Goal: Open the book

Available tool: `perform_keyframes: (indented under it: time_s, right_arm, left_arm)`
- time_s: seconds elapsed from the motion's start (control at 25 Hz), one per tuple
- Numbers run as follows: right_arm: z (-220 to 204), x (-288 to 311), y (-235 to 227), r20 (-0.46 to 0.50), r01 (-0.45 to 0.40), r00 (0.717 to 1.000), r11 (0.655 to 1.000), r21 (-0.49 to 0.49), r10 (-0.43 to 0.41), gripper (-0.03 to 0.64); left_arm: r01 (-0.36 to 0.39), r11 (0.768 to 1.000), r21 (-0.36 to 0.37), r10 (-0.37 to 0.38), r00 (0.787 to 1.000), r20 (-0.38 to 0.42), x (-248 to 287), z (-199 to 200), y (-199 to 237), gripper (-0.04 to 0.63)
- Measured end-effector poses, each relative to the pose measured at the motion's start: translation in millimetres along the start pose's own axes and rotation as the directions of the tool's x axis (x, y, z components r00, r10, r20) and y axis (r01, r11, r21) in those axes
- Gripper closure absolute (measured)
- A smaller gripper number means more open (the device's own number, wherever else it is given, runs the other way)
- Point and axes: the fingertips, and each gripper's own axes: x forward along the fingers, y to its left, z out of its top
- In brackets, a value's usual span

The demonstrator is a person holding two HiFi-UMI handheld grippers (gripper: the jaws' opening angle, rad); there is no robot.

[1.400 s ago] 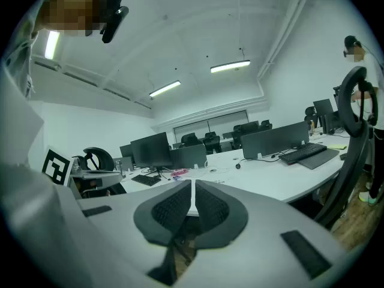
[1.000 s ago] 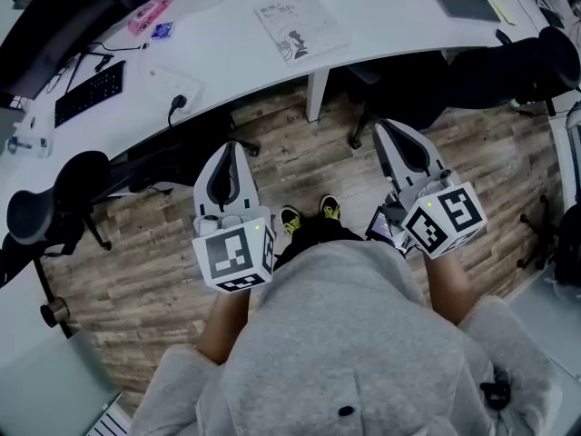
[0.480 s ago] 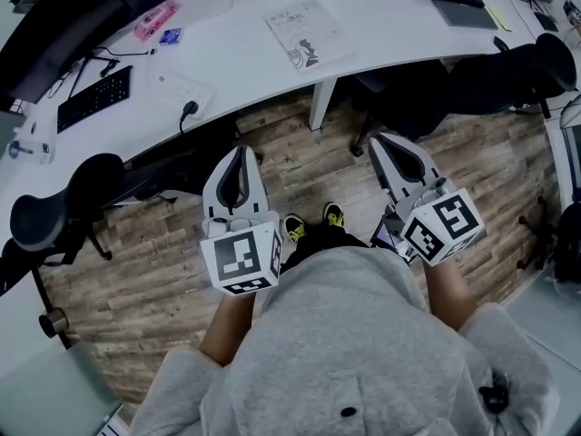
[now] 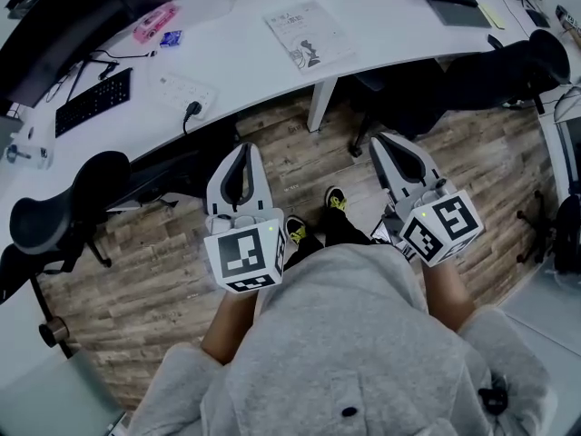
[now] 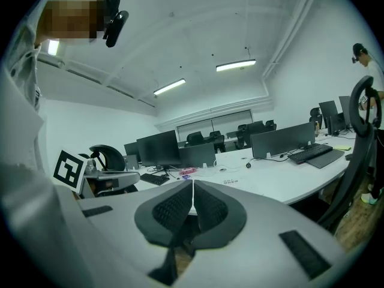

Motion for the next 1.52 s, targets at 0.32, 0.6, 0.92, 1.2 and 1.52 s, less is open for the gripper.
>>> perform_keyframes:
  time_s: [0.32,0.6,0.92,1.2,1.52]
  right_arm:
    - [-1,-4,-7,0.015,0.034,0.999,0.999,0.003,-0.034,0.584]
    - [5,5,-20,0.032,0.047,0.998,0.999,0.0,-0.047,0.584]
    - [11,27,-51,0.03,0.054,0.998,0.999,0.008,-0.054,0.584]
    - [12,44,-79,0.023,0.057,0.998,0.998,0.03,-0.057,0.584]
    - [11,62,-100,-0.001,0.051,0.999,0.998,0.024,-0.051,0.584]
  left_arm:
    - [0.019,1.0,0.014,-0.02,1.0,0.013,1,4,-3,0.58]
    - [0.022,0.999,0.023,-0.023,1.0,0.01,13,8,-4,0.58]
    - [0.032,0.999,0.024,-0.031,0.999,-0.012,50,11,-9,0.58]
    - [0.041,0.999,0.032,-0.04,0.999,-0.03,84,14,-15,0.58]
    - [0.036,0.999,0.034,-0.034,0.998,-0.06,110,12,-16,0.58]
